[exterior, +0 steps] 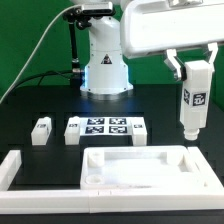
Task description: Assemble desk
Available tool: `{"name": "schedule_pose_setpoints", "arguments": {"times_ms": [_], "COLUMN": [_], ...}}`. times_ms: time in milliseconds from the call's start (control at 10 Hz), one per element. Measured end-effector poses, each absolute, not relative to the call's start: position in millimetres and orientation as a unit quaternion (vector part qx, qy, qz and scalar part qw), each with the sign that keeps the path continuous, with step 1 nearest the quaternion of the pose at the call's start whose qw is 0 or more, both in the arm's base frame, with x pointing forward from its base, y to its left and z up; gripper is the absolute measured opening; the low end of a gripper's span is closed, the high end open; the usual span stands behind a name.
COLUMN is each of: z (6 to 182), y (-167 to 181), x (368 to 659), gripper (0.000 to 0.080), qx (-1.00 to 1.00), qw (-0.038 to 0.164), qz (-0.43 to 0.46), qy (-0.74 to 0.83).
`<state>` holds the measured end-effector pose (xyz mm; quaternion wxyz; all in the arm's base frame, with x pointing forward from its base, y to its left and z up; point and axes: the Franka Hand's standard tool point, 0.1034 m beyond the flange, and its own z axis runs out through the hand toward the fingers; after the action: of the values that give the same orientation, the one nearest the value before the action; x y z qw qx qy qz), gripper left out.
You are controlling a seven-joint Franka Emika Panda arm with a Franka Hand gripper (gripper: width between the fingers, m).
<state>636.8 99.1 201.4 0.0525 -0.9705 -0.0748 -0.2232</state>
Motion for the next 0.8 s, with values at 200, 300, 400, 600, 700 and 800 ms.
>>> {"name": "schedule_pose_setpoints", "arguments": {"times_ms": [200,300,400,600,700,800], "z": [179.1,172.7,165.6,150.1,148.3,145.7], "y": [99,101,102,102,99,97], "x": [642,645,646,646,646,646], "gripper": [0.0288,0.0288,0.0288,0.0288,0.0288,0.0288], "qx": [-0.971,-0.971,-0.971,-0.969,-0.969,-0.969], "qw": [0.053,0.055,0.056,0.057,0.056,0.055], "qz": [-0.223,-0.220,-0.222,-0.231,-0.230,-0.229], "qy": [-0.074,-0.074,-0.073,-0.070,-0.071,-0.071]}}
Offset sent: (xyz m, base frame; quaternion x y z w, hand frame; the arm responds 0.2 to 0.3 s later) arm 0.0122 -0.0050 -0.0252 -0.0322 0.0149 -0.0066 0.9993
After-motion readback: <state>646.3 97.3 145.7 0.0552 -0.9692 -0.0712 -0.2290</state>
